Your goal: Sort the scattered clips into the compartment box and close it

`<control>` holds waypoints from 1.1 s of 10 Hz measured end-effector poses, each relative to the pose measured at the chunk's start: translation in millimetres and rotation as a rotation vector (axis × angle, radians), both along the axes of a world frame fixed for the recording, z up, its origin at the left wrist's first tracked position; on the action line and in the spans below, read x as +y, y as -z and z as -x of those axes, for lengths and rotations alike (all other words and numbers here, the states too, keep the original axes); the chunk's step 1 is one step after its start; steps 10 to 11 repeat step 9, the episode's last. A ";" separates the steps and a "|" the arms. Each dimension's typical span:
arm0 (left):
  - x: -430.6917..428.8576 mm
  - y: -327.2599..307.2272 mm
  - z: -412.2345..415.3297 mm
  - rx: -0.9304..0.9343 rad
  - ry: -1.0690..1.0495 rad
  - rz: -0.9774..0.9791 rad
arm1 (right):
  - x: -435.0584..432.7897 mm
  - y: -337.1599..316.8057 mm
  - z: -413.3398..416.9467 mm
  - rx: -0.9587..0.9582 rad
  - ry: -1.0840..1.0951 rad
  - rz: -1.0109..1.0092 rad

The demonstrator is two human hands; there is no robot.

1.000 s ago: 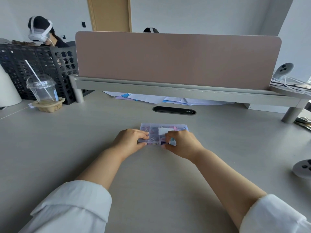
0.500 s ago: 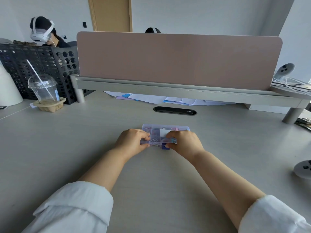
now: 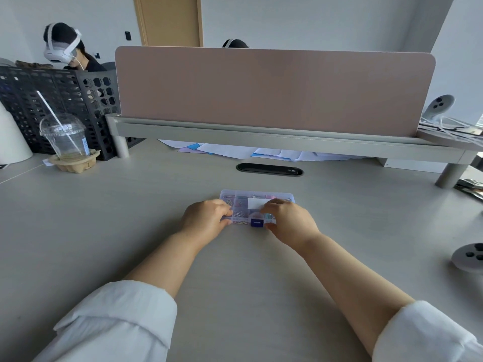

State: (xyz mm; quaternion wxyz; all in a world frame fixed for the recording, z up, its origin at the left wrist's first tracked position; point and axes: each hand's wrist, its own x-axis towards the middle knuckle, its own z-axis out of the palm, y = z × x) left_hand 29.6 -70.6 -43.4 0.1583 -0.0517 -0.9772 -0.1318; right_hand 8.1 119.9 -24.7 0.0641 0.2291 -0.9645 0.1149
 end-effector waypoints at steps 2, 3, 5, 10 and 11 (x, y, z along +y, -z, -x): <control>8.5 -2.8 1.9 0.101 -0.029 0.290 | 10.5 3.6 3.5 0.089 0.154 -0.177; 16.6 -5.7 8.6 0.106 -0.033 0.314 | 14.1 5.3 10.7 0.095 0.167 -0.192; 33.8 -6.8 38.4 -0.140 -0.072 0.191 | 25.0 10.7 42.1 -0.047 0.196 -0.127; 38.1 0.6 81.6 -0.203 -0.017 0.166 | 34.8 17.5 82.6 -0.175 0.131 -0.080; 38.1 0.6 81.6 -0.203 -0.017 0.166 | 34.8 17.5 82.6 -0.175 0.131 -0.080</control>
